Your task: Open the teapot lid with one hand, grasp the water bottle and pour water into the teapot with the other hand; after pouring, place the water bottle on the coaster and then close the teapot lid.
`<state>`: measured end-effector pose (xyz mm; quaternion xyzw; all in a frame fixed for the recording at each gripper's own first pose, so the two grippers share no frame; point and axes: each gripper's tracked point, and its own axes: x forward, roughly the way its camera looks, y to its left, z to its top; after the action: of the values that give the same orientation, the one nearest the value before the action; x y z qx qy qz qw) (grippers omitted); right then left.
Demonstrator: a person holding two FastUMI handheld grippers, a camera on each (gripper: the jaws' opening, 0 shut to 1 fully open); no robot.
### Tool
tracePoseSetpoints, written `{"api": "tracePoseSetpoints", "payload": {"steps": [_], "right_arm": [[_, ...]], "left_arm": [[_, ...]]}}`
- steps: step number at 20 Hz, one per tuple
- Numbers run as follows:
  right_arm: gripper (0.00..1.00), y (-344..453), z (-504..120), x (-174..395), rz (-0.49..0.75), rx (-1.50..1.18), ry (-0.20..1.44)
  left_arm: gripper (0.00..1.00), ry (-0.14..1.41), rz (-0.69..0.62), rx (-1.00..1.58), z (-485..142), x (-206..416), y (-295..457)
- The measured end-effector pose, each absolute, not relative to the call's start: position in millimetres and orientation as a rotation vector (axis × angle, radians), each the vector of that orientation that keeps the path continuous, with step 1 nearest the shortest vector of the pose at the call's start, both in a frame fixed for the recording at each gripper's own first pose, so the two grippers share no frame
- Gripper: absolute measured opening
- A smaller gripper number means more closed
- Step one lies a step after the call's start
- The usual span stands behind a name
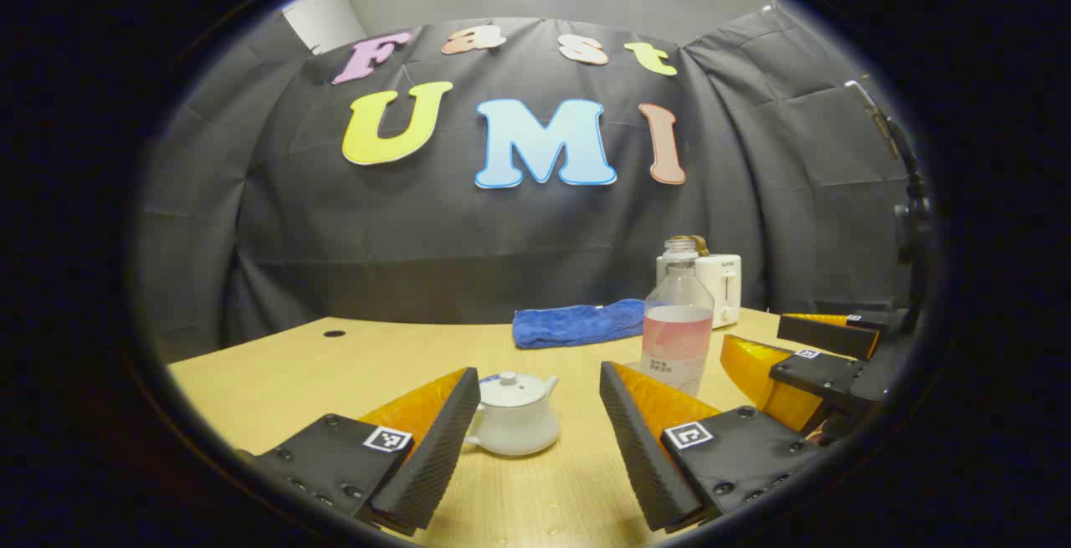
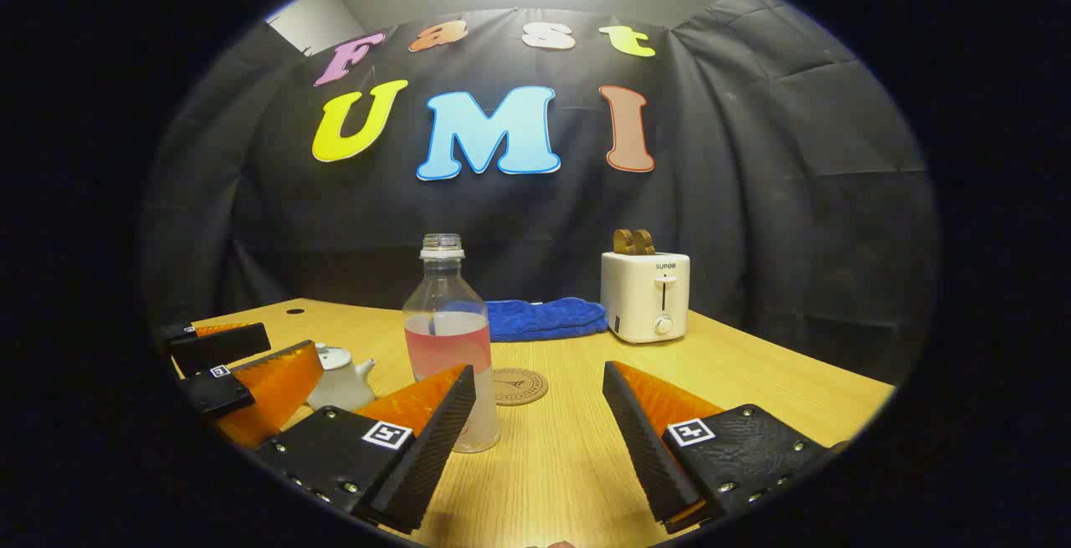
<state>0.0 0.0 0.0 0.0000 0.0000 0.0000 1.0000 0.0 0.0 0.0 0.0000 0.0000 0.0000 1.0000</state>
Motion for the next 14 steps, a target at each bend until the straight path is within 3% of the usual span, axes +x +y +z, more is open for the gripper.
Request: {"api": "tracePoseSetpoints", "payload": {"steps": [14], "right_arm": [[0.95,-3.6,-0.7,1.3,-0.025,-0.001,0.002]], "left_arm": [[0.96,0.001,0.003,-0.001,2.6,-1.7,-0.2]]}}
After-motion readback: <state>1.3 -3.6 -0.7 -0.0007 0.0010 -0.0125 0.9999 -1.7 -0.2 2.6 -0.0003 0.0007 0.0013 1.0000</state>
